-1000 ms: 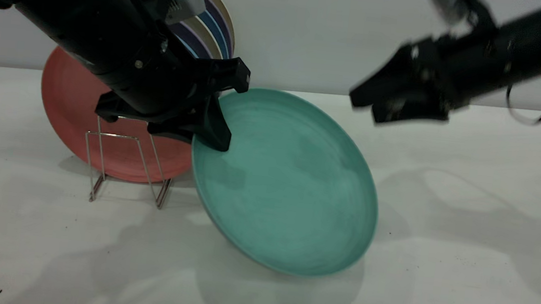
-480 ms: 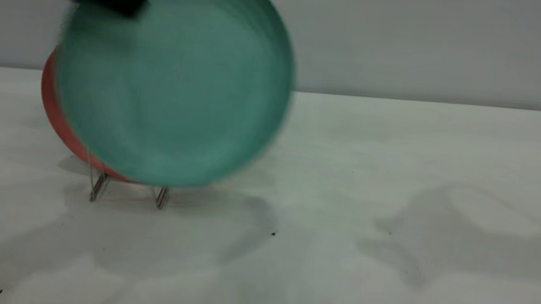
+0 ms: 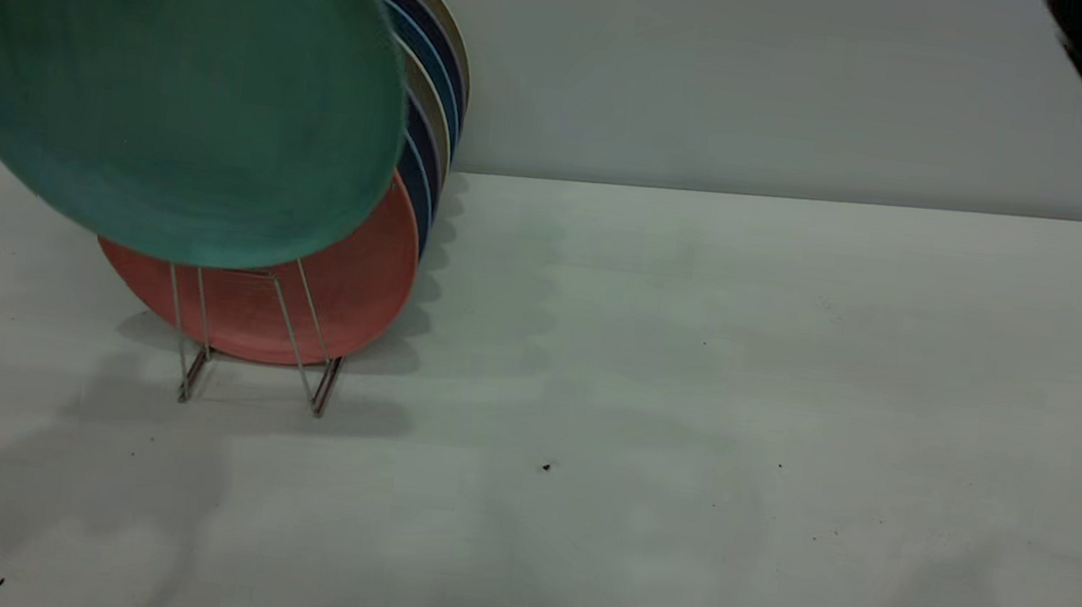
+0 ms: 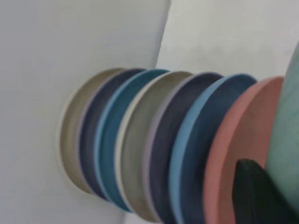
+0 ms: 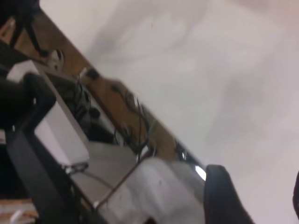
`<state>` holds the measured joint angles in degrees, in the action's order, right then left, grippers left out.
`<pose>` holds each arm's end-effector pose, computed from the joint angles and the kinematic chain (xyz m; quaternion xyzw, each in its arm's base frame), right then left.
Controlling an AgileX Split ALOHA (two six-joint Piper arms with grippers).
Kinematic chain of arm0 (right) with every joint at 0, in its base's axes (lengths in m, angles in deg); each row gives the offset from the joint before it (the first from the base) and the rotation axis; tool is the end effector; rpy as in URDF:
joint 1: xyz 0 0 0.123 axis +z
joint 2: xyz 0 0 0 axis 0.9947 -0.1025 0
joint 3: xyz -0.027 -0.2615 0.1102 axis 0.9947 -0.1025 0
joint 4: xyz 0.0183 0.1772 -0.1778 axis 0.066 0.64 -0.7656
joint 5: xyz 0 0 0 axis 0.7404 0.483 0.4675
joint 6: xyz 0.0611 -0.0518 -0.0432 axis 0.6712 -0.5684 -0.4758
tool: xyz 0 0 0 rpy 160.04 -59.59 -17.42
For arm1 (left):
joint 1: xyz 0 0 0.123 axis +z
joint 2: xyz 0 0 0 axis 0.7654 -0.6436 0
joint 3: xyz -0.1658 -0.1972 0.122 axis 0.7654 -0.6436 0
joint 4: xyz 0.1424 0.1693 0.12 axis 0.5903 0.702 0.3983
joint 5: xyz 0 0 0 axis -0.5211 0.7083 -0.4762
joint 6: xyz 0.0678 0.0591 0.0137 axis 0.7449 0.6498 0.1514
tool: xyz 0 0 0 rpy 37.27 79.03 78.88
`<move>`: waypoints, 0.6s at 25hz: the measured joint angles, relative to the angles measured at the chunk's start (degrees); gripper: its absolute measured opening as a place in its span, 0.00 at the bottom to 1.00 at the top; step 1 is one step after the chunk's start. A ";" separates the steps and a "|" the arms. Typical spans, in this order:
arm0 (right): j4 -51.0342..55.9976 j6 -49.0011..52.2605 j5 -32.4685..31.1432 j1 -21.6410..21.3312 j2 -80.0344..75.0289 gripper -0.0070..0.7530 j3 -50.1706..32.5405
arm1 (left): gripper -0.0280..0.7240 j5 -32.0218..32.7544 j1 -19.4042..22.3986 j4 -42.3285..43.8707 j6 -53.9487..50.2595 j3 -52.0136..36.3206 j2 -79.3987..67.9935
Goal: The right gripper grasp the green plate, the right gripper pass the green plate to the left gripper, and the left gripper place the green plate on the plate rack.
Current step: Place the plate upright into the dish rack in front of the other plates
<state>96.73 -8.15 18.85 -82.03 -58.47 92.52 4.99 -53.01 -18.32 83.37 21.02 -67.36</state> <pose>0.2180 0.0730 0.2958 -0.2876 0.8685 0.3462 0.2076 0.3202 -0.0433 0.2774 0.5880 0.6681 0.1386 0.4344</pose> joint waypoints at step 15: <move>-21.49 19.49 1.74 0.00 33.28 0.52 -17.93 | 0.12 -0.32 -0.43 15.26 1.54 3.99 -1.03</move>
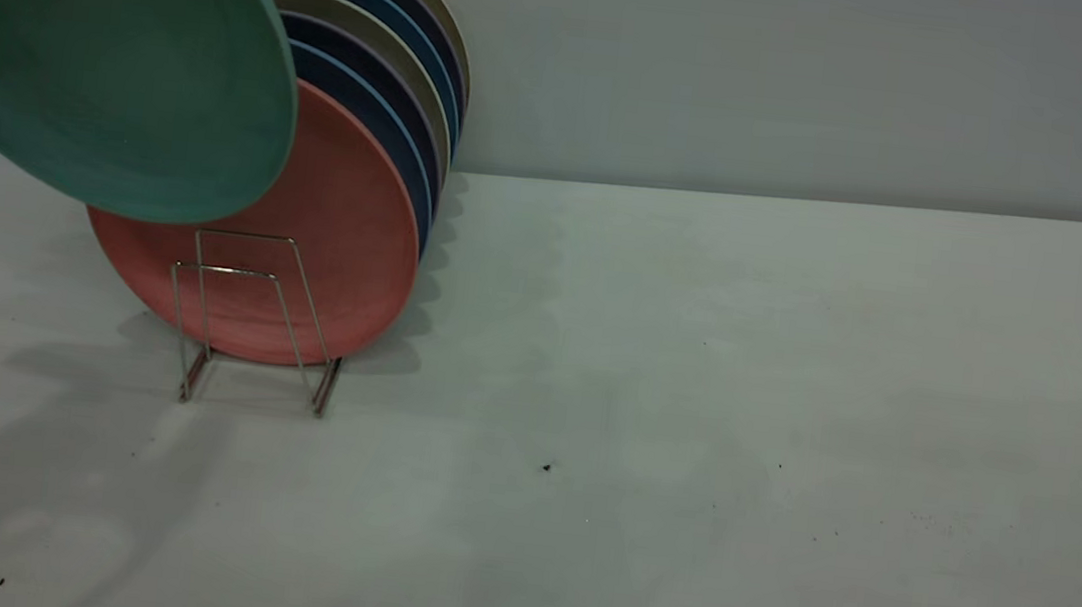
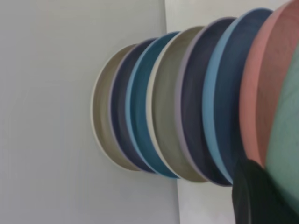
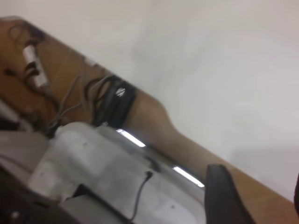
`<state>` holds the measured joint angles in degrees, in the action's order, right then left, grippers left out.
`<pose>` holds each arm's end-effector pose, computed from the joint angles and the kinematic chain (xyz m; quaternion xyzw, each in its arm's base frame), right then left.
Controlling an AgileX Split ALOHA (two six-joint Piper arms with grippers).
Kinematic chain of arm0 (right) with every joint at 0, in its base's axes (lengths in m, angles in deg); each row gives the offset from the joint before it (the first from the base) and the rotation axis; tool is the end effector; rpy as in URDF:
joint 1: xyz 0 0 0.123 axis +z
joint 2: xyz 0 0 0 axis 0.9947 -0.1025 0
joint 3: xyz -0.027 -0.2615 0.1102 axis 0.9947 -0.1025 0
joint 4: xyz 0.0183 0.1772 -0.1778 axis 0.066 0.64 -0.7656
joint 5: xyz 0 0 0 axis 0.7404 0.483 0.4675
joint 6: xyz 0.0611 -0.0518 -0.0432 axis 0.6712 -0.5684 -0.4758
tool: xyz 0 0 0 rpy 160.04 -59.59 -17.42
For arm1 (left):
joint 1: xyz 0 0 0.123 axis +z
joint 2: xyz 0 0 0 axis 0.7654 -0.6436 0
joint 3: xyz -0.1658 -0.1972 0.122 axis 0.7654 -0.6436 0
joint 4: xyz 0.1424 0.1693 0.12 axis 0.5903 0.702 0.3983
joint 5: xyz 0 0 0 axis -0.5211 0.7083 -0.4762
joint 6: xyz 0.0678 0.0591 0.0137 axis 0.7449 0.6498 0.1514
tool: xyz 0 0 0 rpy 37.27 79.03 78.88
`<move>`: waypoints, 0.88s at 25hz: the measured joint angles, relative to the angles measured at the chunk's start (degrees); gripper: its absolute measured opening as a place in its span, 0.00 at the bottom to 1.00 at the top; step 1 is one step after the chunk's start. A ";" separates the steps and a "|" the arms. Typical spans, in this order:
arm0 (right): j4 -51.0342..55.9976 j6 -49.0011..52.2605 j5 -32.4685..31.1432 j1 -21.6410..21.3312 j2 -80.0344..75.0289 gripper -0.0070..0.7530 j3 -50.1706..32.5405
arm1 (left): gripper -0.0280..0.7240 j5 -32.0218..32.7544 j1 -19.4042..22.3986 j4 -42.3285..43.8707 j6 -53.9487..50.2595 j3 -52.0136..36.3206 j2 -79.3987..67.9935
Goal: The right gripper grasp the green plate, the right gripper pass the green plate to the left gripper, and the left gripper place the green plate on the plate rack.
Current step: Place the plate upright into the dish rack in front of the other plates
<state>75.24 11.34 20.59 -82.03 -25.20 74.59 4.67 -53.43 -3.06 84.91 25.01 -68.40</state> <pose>0.0934 0.0435 0.2803 -0.2307 0.9232 0.1846 0.2460 0.3300 -0.0392 0.2877 0.6725 0.5912 0.2229 0.3855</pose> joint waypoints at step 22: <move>-8.74 9.51 0.85 0.00 12.85 0.52 -1.68 | 0.13 -5.37 -4.79 1.30 0.00 0.00 -6.75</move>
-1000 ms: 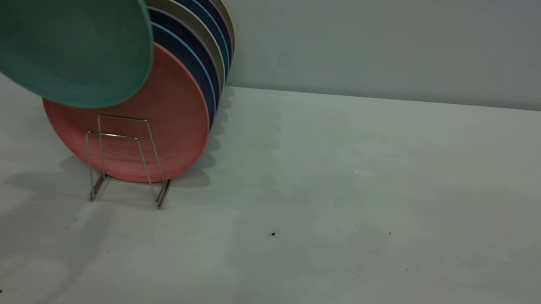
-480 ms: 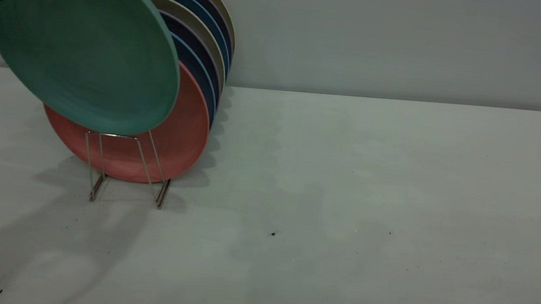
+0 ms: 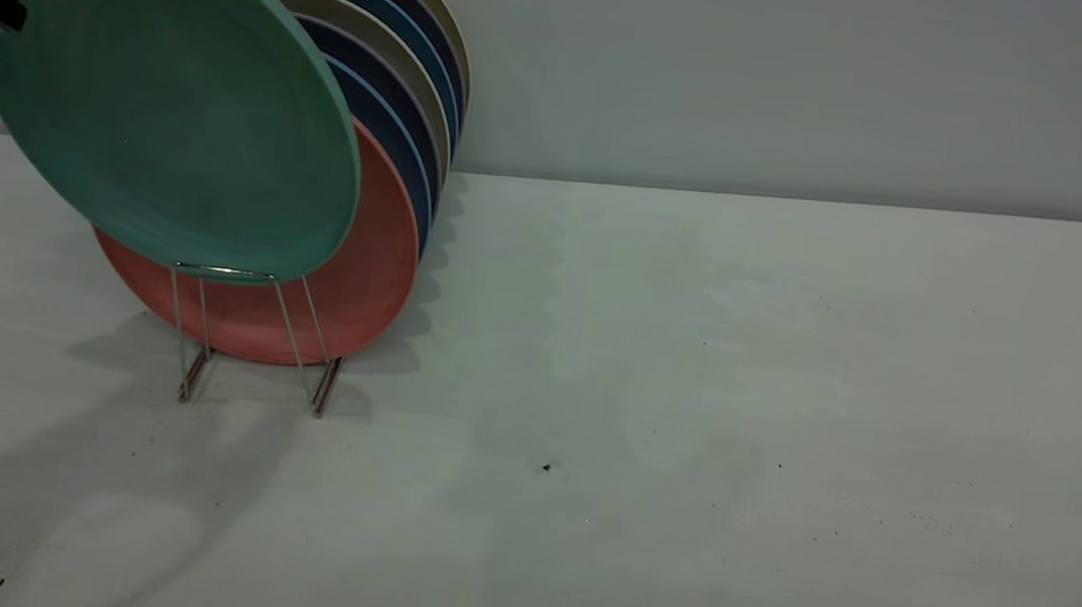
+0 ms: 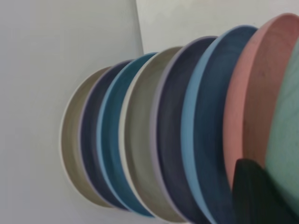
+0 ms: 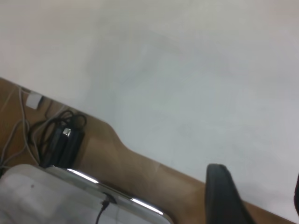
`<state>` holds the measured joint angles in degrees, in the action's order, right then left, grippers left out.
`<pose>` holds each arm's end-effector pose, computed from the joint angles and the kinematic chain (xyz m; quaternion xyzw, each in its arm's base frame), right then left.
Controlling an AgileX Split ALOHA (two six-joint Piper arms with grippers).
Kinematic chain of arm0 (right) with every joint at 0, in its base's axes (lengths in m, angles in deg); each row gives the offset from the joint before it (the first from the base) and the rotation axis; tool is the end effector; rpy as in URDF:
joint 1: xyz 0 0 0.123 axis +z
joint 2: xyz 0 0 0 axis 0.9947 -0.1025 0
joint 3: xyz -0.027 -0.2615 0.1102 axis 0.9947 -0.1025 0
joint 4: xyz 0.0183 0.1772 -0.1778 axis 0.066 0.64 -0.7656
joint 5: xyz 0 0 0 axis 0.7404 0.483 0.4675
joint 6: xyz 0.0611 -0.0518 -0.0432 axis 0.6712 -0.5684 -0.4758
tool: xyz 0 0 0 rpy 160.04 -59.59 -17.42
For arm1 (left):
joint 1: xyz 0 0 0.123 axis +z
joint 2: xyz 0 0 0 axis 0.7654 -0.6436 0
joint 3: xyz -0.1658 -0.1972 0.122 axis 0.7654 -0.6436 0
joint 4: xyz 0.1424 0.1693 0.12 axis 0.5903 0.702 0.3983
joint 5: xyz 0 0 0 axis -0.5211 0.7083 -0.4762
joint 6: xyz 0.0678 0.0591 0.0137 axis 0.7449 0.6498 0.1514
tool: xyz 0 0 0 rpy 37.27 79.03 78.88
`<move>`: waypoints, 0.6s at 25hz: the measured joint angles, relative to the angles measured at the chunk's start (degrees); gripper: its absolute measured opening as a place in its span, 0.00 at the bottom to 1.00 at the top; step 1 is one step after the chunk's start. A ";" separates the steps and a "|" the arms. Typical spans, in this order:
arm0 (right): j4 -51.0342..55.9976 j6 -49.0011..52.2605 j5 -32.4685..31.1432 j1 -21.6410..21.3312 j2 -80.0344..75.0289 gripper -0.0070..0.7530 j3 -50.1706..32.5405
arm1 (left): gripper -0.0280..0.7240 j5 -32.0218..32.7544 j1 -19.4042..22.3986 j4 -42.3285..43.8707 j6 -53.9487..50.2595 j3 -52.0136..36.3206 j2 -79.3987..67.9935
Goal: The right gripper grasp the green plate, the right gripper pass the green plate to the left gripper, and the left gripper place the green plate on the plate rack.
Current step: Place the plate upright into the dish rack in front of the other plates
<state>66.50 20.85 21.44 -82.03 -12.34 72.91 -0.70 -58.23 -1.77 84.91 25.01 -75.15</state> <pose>0.0587 0.0305 0.2845 -0.1813 0.9229 0.1166 0.3189 0.3484 -0.0649 0.2520 0.6979 0.5775 0.2155 0.3646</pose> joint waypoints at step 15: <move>-2.67 0.00 0.00 0.00 0.00 0.52 -0.05 | 0.25 0.69 0.00 -0.16 -4.31 0.00 -3.49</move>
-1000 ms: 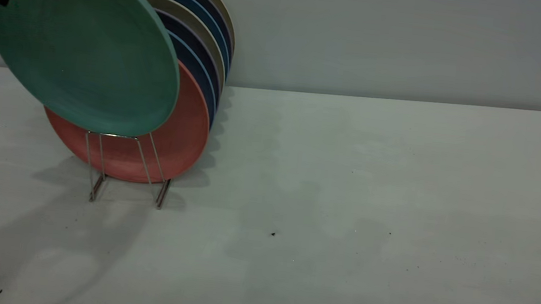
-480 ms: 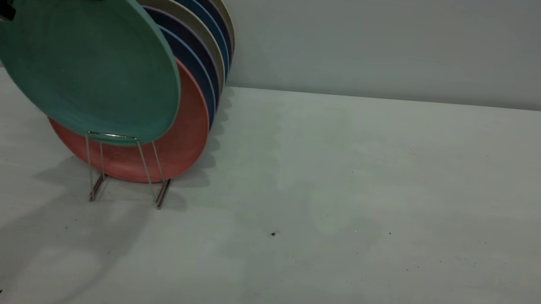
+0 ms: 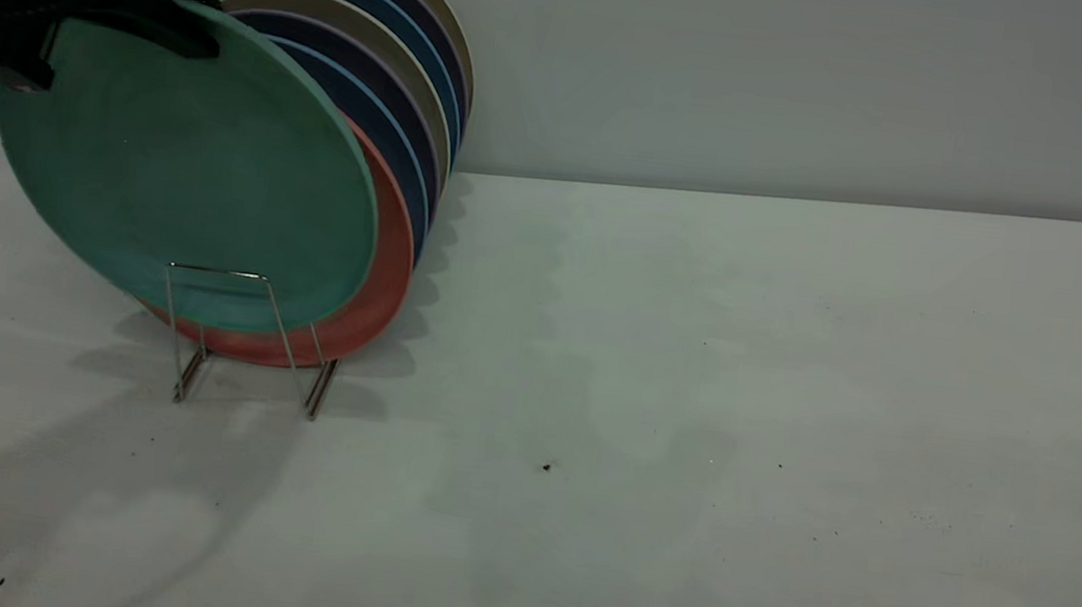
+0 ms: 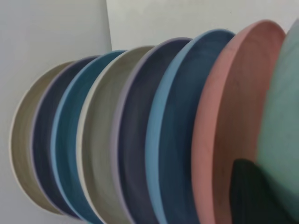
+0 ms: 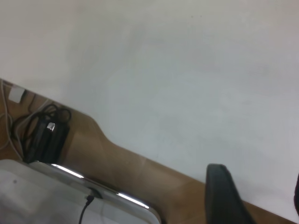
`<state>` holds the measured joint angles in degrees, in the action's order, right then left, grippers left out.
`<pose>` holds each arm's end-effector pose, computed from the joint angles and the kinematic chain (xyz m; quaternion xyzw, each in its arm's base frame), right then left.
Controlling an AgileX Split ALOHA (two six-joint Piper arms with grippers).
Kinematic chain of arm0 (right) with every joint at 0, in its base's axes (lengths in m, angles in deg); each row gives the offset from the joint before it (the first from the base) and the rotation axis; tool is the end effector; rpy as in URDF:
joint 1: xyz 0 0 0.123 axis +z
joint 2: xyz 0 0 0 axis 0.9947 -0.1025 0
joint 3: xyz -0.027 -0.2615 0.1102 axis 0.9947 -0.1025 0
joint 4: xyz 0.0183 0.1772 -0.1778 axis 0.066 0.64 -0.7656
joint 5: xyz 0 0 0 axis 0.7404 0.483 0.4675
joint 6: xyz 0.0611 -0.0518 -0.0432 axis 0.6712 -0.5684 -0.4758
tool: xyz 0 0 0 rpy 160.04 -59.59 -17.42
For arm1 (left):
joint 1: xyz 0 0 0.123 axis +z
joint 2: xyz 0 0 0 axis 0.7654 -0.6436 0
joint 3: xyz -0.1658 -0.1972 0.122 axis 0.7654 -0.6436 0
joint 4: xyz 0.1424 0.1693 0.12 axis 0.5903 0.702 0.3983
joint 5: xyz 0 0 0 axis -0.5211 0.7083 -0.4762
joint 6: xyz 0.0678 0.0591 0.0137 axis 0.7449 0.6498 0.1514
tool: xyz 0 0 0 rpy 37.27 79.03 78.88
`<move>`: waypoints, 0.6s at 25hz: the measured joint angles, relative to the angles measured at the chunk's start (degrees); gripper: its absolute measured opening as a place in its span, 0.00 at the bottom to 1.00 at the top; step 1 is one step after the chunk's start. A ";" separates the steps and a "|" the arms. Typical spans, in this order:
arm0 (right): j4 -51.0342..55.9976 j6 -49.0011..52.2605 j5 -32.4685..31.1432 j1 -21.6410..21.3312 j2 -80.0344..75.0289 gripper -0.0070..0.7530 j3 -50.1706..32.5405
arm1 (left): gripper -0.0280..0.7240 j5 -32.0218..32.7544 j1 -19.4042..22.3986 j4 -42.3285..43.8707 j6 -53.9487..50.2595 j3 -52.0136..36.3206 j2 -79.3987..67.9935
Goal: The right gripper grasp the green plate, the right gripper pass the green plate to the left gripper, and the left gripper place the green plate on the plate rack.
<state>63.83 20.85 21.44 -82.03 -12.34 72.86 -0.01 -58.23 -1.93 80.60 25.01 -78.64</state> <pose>0.0591 0.0268 0.2831 -0.1846 0.9260 0.0940 0.3155 0.3548 -0.0665 0.2296 0.6847 0.6142 0.1781 0.3497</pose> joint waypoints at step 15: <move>-2.83 1.48 0.01 0.00 0.00 0.52 -0.73 | 0.51 0.87 0.00 0.00 -13.41 0.00 5.47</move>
<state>60.99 22.33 21.45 -82.03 -12.34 72.13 0.86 -58.23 -1.93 67.19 25.01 -73.17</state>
